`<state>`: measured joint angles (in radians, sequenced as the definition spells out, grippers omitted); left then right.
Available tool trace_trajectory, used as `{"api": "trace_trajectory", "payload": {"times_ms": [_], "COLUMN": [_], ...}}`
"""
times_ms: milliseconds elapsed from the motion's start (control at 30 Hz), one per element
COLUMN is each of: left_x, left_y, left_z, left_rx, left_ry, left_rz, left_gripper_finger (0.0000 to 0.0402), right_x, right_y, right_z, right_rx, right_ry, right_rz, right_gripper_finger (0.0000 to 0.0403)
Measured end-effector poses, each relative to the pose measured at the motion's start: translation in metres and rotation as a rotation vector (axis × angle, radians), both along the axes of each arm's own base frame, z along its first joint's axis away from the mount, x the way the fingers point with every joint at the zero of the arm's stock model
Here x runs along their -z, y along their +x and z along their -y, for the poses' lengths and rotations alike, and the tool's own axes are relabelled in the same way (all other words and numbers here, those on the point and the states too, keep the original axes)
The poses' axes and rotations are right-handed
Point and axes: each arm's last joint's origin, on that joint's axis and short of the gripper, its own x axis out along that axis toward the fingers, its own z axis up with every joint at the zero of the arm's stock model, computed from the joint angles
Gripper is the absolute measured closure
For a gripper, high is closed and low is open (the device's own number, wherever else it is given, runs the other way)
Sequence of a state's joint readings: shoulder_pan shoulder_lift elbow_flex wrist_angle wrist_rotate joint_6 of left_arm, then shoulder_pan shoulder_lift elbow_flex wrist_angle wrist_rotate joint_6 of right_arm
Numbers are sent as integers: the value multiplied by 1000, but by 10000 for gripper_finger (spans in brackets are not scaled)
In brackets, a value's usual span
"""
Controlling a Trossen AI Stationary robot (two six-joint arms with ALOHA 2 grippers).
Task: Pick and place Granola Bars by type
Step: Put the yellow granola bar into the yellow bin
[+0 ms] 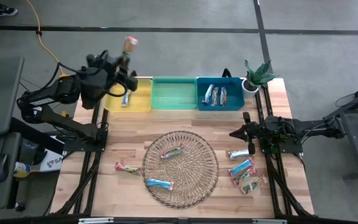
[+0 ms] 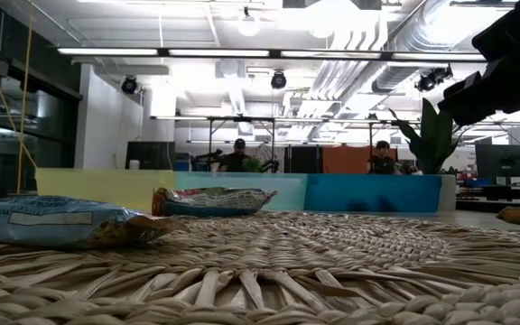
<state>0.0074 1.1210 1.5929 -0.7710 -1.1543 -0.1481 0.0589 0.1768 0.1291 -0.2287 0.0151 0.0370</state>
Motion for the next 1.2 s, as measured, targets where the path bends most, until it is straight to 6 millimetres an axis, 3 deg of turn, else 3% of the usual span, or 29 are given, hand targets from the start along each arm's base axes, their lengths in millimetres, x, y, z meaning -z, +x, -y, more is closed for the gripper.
{"api": "trace_trajectory", "payload": {"times_ms": [267, 567, 767, 900, 1067, 1200], "left_x": [11, 39, 85, 127, 180, 219], "left_y": [-9, -23, -20, -15, -12, -16], "left_z": [-10, -70, -118, -143, -158, -156], "left_rx": [-312, -486, -523, -460, -369, -396], "left_ry": [27, -210, -450, -596, -746, -834], "left_rz": [89, 68, 4, 14, 88, 112], "left_gripper_finger": [308, 308, 308, 308, 308, 308], "right_x": [0, 0, 0, 0, 0, 0], "right_y": [0, 0, 0, 0, 0, 0], "right_z": [0, 0, 0, 0, 0, 0], "right_rx": [0, 0, 0, 0, 0, 0], "right_ry": [0, 0, 0, 0, 0, 0], "right_rz": [0, 1, 1, 1, 1, 1], "right_gripper_finger": [402, 402, 402, 402, 402, 402]}}
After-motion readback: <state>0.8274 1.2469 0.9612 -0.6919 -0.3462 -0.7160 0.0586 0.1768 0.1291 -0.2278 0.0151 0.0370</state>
